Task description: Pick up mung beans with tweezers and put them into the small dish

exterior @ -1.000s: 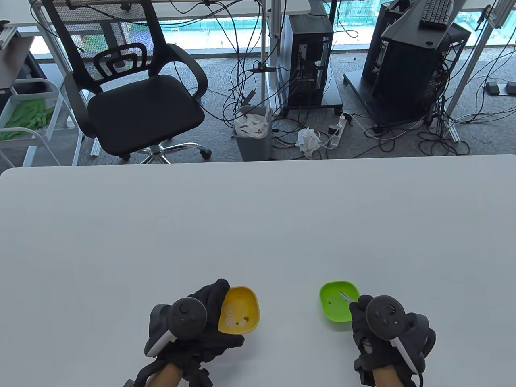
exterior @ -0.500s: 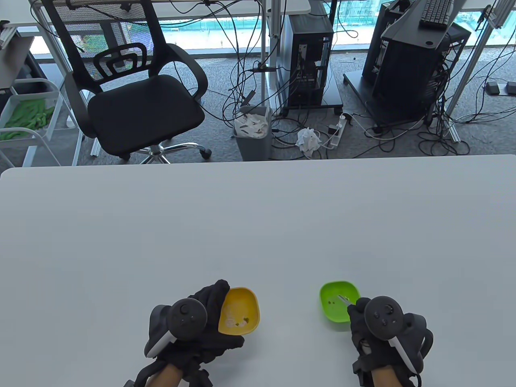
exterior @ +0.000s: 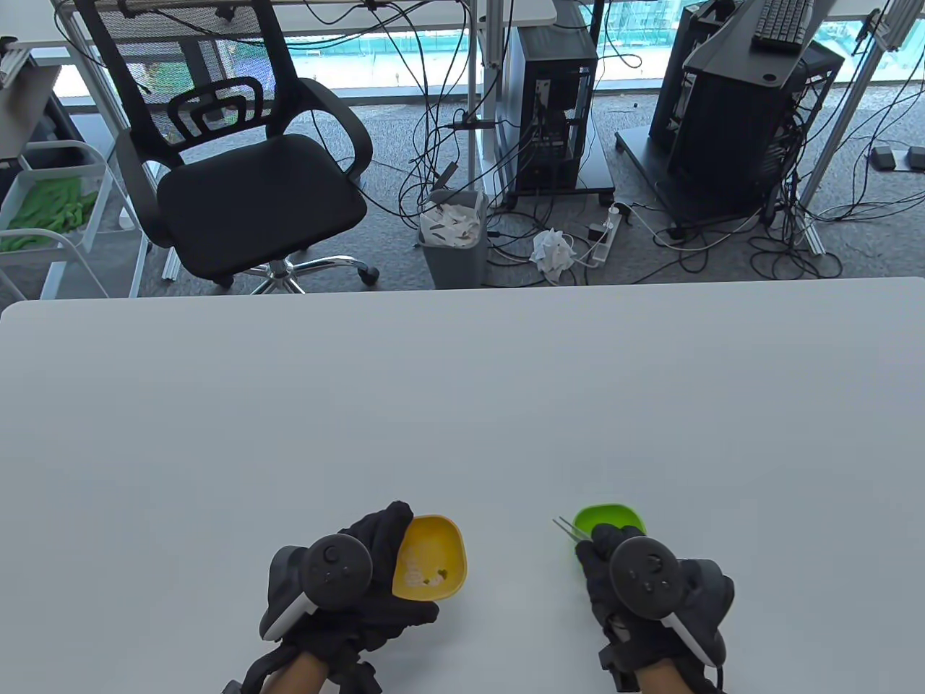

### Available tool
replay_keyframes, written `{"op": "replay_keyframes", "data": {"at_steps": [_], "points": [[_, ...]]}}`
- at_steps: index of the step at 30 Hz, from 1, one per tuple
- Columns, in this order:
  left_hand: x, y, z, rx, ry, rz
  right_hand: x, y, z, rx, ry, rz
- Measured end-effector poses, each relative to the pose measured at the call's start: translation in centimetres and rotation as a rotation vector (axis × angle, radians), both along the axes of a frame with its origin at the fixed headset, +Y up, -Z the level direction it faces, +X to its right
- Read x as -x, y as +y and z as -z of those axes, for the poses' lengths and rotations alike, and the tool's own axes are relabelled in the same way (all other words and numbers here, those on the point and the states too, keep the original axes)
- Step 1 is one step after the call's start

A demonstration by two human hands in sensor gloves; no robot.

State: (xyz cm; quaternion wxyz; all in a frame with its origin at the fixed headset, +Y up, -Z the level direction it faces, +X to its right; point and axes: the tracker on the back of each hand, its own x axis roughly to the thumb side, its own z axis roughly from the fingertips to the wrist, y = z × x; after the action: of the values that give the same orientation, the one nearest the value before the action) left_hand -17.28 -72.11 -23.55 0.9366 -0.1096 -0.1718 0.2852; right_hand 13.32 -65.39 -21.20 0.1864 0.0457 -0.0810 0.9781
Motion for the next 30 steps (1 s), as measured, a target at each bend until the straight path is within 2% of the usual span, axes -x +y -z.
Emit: {"op": "replay_keyframes", "data": {"at_steps": [3,6,10,30], "points": [[0.0,0.0,0.0,0.002,0.000,0.002,4.1,0.9,-0.5,-0.064,0.142,-0.022],[0.0,0.0,0.0,0.000,0.001,0.003,8.2,0.6,-0.9,-0.041,0.270,-0.123],[0.0,0.0,0.0,-0.003,0.002,0.002,10.9,-0.4,-0.9,0.005,0.357,-0.208],[-0.1,0.0,0.0,0.003,-0.010,0.015,12.4,-0.9,-0.9,0.046,0.383,-0.310]]}}
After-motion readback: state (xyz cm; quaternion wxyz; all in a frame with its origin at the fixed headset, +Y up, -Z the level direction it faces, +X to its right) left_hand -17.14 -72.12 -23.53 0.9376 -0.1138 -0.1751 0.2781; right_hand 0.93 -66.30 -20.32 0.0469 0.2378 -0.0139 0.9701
